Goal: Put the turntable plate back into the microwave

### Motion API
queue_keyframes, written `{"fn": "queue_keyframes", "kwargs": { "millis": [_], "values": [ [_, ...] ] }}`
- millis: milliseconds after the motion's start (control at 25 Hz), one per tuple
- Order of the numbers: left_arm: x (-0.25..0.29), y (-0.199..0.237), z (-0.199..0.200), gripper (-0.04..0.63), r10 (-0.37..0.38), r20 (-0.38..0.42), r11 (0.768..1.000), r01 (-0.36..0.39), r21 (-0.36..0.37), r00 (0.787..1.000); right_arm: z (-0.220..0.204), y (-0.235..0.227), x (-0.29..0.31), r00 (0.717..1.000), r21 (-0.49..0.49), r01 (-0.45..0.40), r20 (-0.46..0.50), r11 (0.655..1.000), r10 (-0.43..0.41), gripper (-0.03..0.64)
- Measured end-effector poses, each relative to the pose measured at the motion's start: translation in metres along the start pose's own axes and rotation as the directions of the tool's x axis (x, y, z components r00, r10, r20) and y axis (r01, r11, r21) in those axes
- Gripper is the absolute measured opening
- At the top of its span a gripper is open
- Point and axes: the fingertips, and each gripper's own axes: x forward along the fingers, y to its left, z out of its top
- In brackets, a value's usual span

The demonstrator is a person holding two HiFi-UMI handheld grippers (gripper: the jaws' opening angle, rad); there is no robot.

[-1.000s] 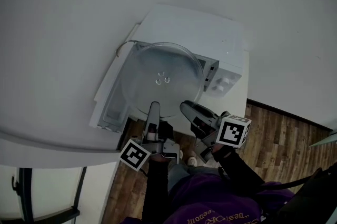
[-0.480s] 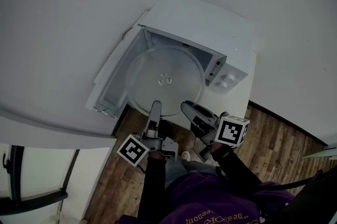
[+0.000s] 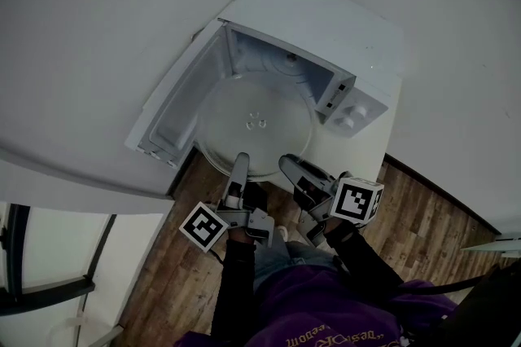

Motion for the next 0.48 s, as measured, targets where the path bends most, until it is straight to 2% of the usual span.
{"fn": "queue_keyframes", "kwargs": {
  "millis": [200,480],
  "values": [
    [0.003,0.010,-0.001,0.055,0.014,-0.009,1.000,-0.014,-0.014,1.000,-0.004,-0.014,0.000,0.999,0.032,0.034,-0.004,0.999,-0.034,0.118],
    [0.030,0.033,0.008,0.057,0.032,-0.077,0.999,-0.034,-0.022,0.996,0.006,-0.034,0.020,0.996,0.033,0.086,0.016,0.996,-0.087,0.118]
  ]
}}
